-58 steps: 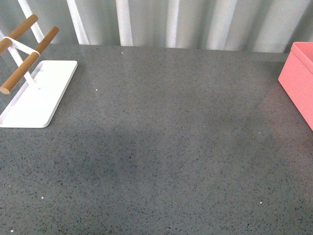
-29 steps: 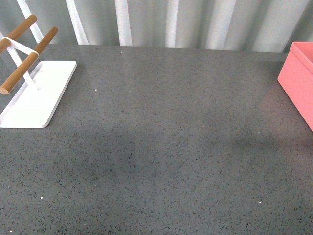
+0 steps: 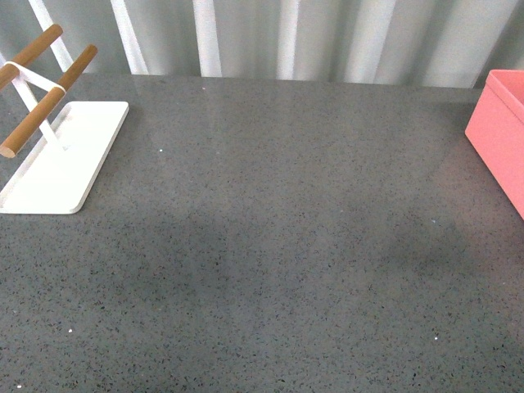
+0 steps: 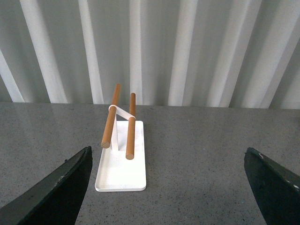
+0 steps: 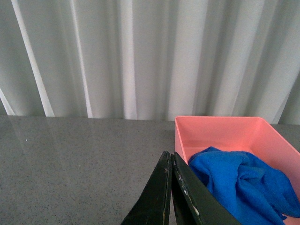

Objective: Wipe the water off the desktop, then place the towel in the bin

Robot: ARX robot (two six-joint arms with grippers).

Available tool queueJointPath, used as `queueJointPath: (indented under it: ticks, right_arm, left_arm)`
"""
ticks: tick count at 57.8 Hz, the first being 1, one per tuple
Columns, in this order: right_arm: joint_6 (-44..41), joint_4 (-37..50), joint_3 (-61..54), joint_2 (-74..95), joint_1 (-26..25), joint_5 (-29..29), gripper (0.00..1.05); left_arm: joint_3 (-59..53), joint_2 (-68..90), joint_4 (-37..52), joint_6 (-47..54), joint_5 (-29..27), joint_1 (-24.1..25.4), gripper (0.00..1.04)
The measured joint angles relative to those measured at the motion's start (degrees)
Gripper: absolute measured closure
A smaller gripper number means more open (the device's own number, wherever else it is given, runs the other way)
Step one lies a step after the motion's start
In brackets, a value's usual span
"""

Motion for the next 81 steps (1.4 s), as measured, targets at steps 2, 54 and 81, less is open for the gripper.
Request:
queueJointPath:
  ticks: [2,54,81]
  right_arm:
    - [0.0,-0.57,0.0,-0.59,0.0,0.02,1.02]
    - [0.39,-20.79,0.0,-20.68,0.0,0.39,1.02]
    - [0.39,-20.79,0.0,-20.68,0.0,0.39,0.29]
  left_arm:
    - [0.0,0.0,0.0,0.0,0.0,0.0,0.07]
    - [0.0,-0.02,0.0,-0.02,0.0,0.0,0.07]
    - [0.0,-0.02,0.0,0.0,0.0,0.0,0.07]
